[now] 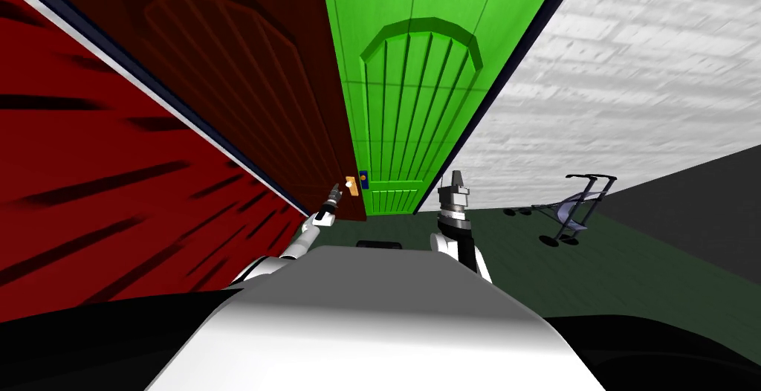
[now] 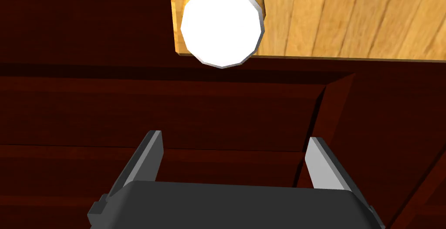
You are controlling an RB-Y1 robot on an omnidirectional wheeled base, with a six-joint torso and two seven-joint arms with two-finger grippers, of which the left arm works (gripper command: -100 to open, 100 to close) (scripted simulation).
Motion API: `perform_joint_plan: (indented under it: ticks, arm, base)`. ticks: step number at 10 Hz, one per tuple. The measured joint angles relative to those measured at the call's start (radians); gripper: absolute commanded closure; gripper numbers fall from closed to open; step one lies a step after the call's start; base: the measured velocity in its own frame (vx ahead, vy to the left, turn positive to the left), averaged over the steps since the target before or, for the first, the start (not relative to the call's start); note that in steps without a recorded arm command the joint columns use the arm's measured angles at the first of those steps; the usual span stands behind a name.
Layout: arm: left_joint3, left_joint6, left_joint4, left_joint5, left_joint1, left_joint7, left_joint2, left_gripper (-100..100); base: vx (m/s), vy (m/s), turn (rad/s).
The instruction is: Pull the door open
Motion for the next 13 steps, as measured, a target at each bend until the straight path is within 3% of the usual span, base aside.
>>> perform_joint_plan:
  ticks: [1,2,7,8,13]
  arm:
    - [-0.005,-0.005,0.006,-0.001,-0.013,0.0,-0.005,-100]
    - [-0.005,-0.006,0.006,-0.001,-0.015,0.001,-0.006,100]
    - [-0.004,-0.005,0.006,-0.001,-0.013,0.0,-0.005,100]
    - [-0.005,-0.005,0.006,-0.001,-0.013,0.0,-0.005,-100]
    - [-0.028,0.0,-0.017,0.001,-0.006,0.015,0.006,-100]
  base:
    - [0.089,-0.045,-0.02]
    - [-0.01,0.005,0.021]
    - [-0.019,0.01,0.0]
    - [-0.131,-0.002,0.038]
    - [-0.197,-0.028,-0.001]
